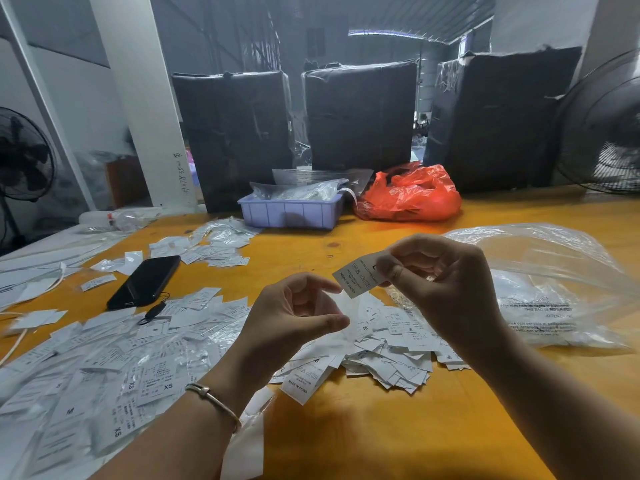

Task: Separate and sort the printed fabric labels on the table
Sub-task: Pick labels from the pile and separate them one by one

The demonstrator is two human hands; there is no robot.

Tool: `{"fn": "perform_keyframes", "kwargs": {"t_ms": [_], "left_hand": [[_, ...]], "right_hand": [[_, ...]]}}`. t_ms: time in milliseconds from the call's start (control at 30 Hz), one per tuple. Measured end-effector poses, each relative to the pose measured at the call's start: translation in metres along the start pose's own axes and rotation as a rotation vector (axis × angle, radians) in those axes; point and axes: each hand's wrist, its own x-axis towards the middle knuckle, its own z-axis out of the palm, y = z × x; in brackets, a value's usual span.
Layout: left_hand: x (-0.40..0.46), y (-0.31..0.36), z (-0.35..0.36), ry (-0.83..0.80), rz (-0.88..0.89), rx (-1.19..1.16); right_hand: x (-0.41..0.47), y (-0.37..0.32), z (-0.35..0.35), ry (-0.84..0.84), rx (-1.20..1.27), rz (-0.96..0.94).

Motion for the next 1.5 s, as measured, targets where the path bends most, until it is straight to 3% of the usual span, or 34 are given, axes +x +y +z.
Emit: {"fn": "perform_keyframes", "kwargs": {"t_ms": [433,633,800,1033,1267,1367,1433,1500], "left_hand": [[-0.001,0.001,0.0,-0.068,-0.032,-0.014],[-0.001,0.001,0.001,-0.082,-0.05,-0.02],[0.0,0.001,0.001,-0.071,-0.057,-0.043],[0.001,0.002,0.002,-0.045,-0.07,-0.093],[0.001,0.001,0.001,-0.047,-0.057,-0.072],[0.002,0.0,0.0,-0.039,-0.062,-0.053],[0.004,-0.003,-0.002,-0.003,-0.084,-0.049],[0.006,-0.006,-0.005,0.07,-0.099,0.014]], "right_hand": [[0.002,0.008,-0.005,-0.175,0.096,0.054],[0.001,0.014,0.001,-0.284,-0.038,0.067],[0.002,0.015,-0.002,-0.225,0.089,0.152],[-0.003,0.013,0.005,-0.253,-0.029,0.078],[-0.002,0.016,0.005,-0.351,-0.007,0.123],[-0.002,0.016,0.004,-0.309,-0.034,0.124],[0.0,0.017,0.001,-0.231,-0.091,0.153],[0.003,0.023,-0.003,-0.183,-0.352,0.199]]}}
